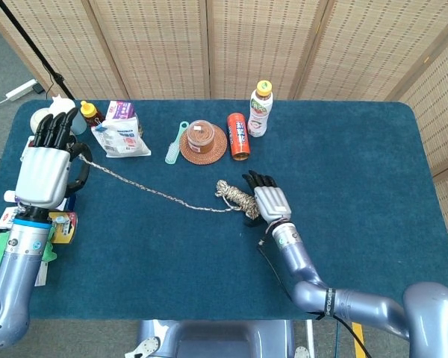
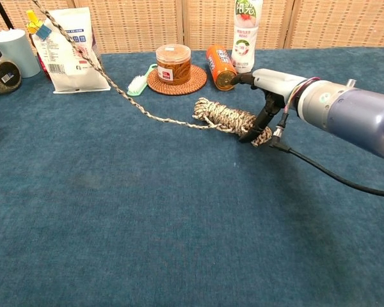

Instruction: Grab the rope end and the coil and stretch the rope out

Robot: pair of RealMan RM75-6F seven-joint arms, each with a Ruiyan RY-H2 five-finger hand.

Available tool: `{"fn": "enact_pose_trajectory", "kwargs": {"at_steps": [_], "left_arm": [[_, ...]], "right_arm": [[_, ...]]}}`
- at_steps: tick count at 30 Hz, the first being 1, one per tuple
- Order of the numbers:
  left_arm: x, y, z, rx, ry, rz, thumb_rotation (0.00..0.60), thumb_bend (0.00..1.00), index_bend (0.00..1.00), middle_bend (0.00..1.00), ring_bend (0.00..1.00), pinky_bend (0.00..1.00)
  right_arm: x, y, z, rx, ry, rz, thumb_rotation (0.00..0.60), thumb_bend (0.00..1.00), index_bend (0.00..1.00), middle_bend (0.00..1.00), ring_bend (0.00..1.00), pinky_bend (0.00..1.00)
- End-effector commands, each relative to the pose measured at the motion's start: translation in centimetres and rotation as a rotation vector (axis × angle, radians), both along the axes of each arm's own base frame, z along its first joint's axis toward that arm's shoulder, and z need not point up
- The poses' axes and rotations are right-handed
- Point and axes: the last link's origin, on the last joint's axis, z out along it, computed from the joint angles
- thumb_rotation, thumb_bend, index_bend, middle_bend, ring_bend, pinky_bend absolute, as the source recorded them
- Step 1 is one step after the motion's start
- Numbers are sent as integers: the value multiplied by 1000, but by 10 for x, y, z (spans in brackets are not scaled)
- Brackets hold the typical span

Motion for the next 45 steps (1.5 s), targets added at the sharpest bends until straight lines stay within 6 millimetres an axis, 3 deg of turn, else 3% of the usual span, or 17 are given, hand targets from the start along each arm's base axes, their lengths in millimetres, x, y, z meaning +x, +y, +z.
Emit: {"fn": "enact_pose_trajectory", "kwargs": {"at_steps": [1, 13, 16, 21, 26, 31, 35, 41, 45], "left_arm": [[0, 1, -2, -5, -2, 2, 600, 445, 570, 0, 0, 0], [-1, 3, -3, -8, -8, 8, 600, 444, 570, 0, 0, 0], [-2, 4, -3, -9, -10, 10, 600, 444, 570, 0, 0, 0], [-6, 6, -1, -9, -9, 19, 600, 445, 570, 0, 0, 0], [-8, 7, -3, -17, -14, 19, 600, 443, 569, 0, 0, 0], [-8, 7, -6, -26, -15, 20, 600, 443, 570, 0, 0, 0], [-9, 7, -9, -29, -13, 21, 600, 443, 569, 0, 0, 0], [-8, 7, -15, -46, -10, 21, 600, 443, 569, 0, 0, 0], [-6, 6, -20, -61, -11, 15, 600, 440, 570, 0, 0, 0]], "right_arm": [[3, -3, -7, -3, 21, -14, 600, 0, 0, 0, 0, 0], [6, -12, -25, -75, 27, -40, 600, 0, 39, 0, 0, 5], [4, -14, -28, -95, 36, -35, 600, 0, 121, 20, 16, 83], [-2, -15, -30, -103, 45, -35, 600, 0, 245, 118, 130, 241], [-7, -15, -29, -80, 54, -40, 600, 5, 345, 218, 210, 333], [-11, -14, -26, -106, 48, -9, 600, 143, 504, 369, 342, 455], [-13, -12, -25, -113, 20, 7, 600, 323, 600, 459, 419, 566], [-16, -7, -22, -105, -27, 40, 600, 644, 683, 540, 493, 624], [-22, -1, -13, -108, -15, 89, 600, 697, 705, 561, 508, 628]]}}
